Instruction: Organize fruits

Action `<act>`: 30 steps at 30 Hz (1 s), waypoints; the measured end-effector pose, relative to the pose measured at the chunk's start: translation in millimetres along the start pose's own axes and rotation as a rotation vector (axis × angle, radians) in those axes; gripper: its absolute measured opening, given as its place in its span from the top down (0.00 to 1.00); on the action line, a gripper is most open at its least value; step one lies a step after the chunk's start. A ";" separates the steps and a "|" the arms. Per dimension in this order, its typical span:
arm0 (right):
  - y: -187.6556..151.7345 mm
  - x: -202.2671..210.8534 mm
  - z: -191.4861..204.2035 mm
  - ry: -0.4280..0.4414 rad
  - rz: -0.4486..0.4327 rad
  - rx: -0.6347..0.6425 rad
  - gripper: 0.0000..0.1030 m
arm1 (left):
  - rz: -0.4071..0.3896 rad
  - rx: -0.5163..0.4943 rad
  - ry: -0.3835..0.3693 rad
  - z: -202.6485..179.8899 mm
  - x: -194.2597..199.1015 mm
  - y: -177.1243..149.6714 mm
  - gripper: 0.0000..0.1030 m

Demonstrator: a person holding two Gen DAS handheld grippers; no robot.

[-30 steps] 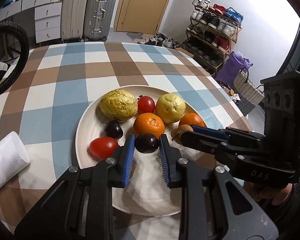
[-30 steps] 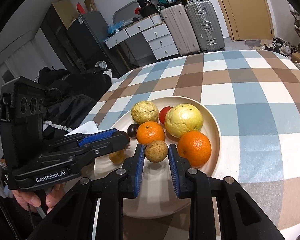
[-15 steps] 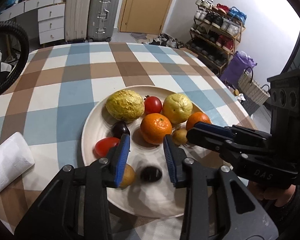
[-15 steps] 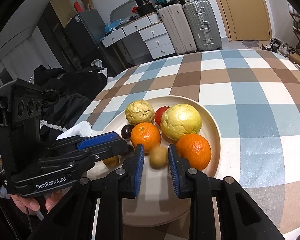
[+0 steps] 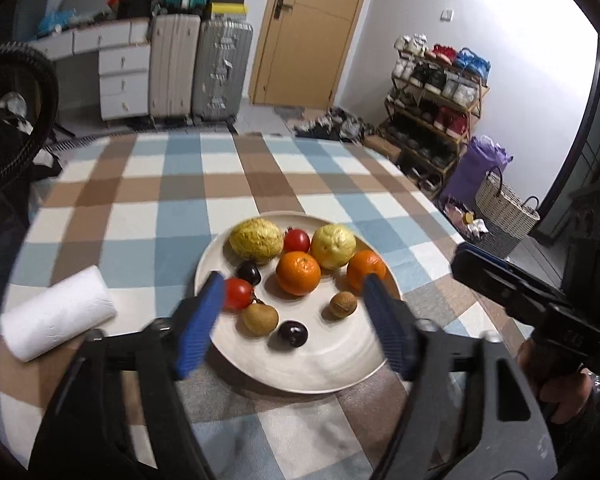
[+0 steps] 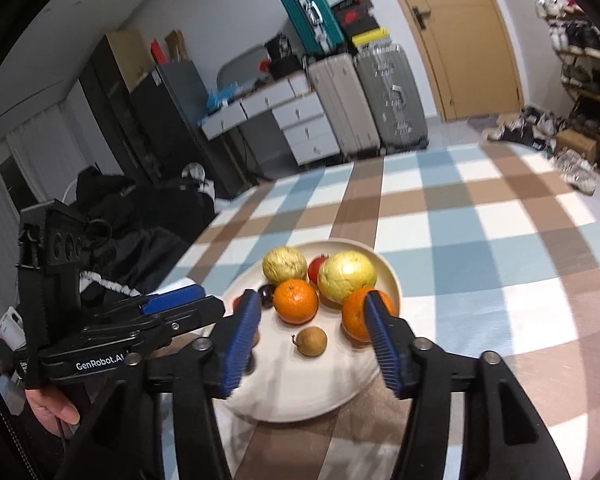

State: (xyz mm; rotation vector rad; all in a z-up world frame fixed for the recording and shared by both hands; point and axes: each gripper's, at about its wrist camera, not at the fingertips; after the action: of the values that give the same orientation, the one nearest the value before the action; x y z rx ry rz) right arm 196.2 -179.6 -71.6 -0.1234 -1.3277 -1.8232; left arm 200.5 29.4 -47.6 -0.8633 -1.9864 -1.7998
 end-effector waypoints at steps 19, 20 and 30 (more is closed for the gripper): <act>-21.9 123.3 47.2 -0.055 -0.344 0.073 0.00 | -0.315 -0.035 0.169 -36.2 133.5 -23.5 0.01; -22.8 127.7 51.5 -0.068 -0.356 0.084 0.00 | -0.333 -0.034 0.172 -37.2 140.1 -24.8 0.01; -36.9 161.2 79.2 -0.088 -0.481 0.165 0.00 | -0.428 -0.029 0.201 -34.8 176.5 -46.2 0.01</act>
State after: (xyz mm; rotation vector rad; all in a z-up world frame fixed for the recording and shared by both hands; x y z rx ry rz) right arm 39.4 -204.3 20.3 0.2265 -1.6692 -2.1061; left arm 31.3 32.7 28.8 -0.2561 -2.1292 -2.0466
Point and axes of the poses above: each gripper's, at about its wrist camera, not at the fingertips, and x roughly against the way its jaws point, z to its left, y to its top, and after that the axes turned 4 degrees about -x, right-handed
